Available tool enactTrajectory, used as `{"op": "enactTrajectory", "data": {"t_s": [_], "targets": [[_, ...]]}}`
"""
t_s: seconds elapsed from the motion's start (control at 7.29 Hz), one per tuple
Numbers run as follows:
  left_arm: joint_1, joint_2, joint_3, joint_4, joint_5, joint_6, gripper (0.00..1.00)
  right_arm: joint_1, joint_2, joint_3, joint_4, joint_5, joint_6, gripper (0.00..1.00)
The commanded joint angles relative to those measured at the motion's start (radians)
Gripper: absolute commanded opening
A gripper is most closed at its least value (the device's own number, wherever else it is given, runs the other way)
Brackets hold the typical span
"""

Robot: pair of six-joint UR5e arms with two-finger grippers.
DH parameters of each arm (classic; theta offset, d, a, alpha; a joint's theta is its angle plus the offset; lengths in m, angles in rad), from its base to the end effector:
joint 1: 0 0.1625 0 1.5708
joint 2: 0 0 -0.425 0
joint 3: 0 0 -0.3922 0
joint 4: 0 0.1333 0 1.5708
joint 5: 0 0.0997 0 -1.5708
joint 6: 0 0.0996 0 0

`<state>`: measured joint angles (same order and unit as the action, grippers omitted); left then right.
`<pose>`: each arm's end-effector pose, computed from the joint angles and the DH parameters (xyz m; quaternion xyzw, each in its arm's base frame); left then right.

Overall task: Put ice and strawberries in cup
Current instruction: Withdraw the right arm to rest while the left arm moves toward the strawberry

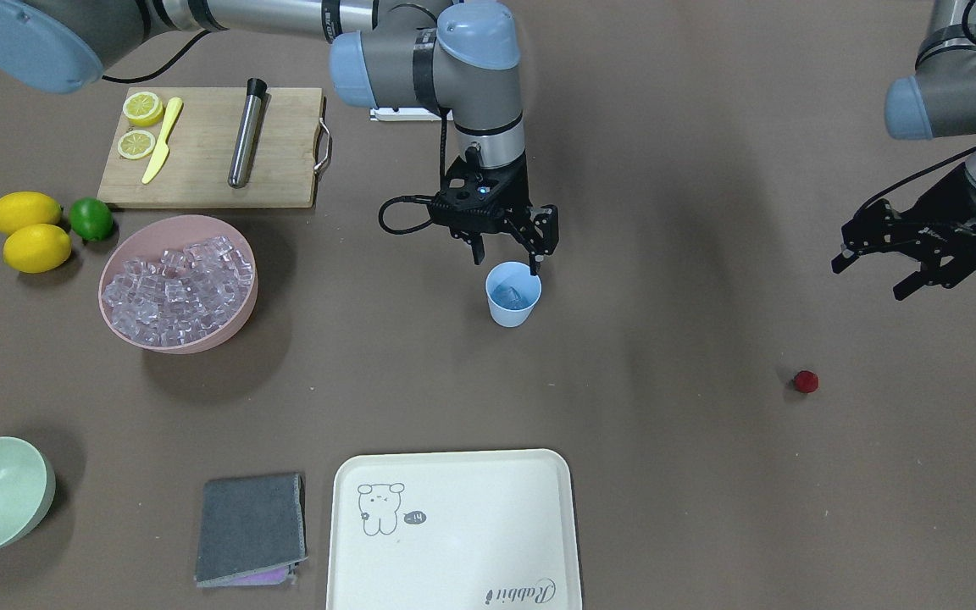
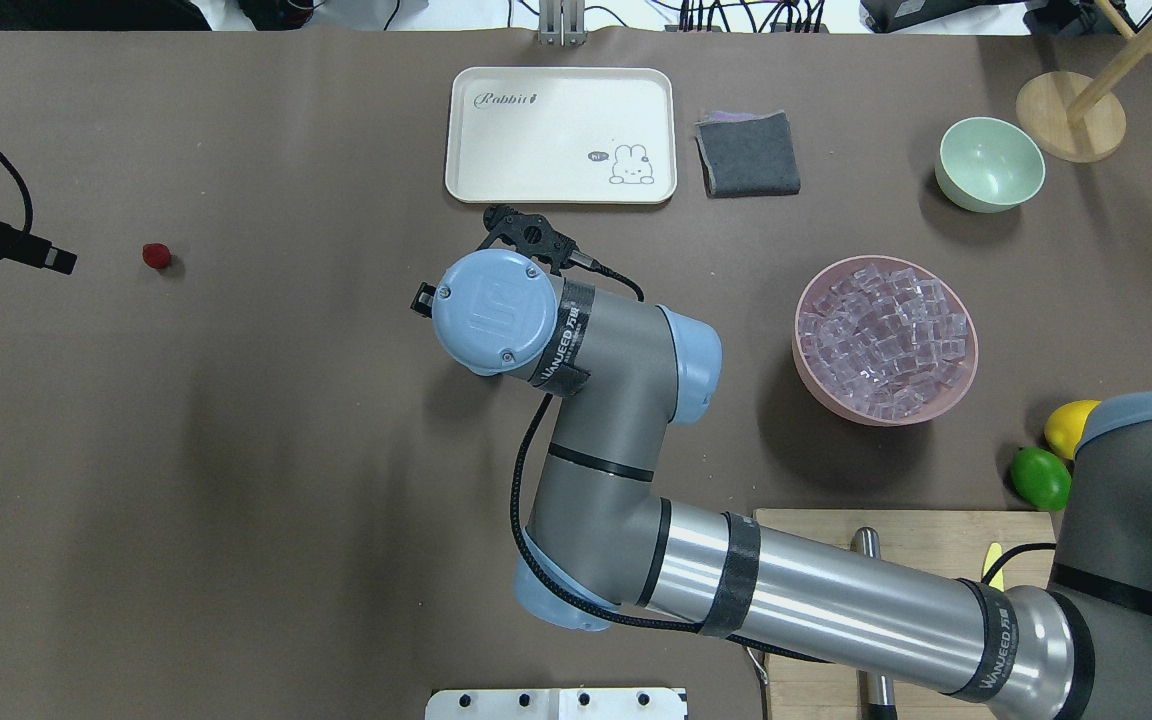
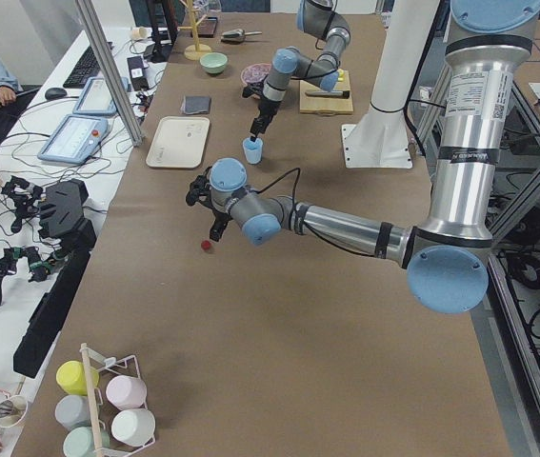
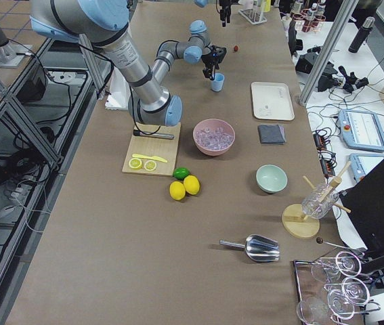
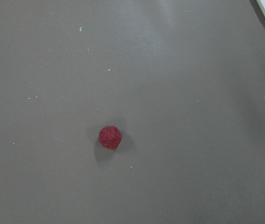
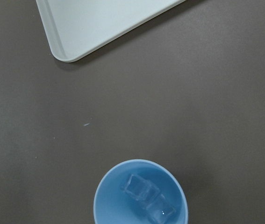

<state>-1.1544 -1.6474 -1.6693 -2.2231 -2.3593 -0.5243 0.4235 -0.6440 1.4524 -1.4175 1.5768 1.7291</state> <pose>0.1603 -0.5173 0.4920 0.1715 0.4817 0.1086 0.8525 -0.6287 -0.4290 0.1092 0.0585 -0.4588 0.2530 0.8497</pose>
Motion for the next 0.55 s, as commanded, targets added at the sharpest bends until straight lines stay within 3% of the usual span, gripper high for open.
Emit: {"op": "enactTrajectory", "data": {"t_s": [0.0,0.14,0.41], "targets": [[-0.001,-0.002,-0.004,-0.001,0.002,0.012,0.99,0.113,-0.012,0.009,-0.096,0.227,-0.058,1.0],[-0.001,-0.005,-0.004,-0.042,0.0,-0.002,0.99,0.185,-0.075,0.075,-0.169,0.344,-0.165,1.0],[-0.001,-0.081,0.0,-0.032,-0.006,-0.036,0.99,0.301,-0.303,0.269,-0.239,0.417,-0.454,1.0]]}}
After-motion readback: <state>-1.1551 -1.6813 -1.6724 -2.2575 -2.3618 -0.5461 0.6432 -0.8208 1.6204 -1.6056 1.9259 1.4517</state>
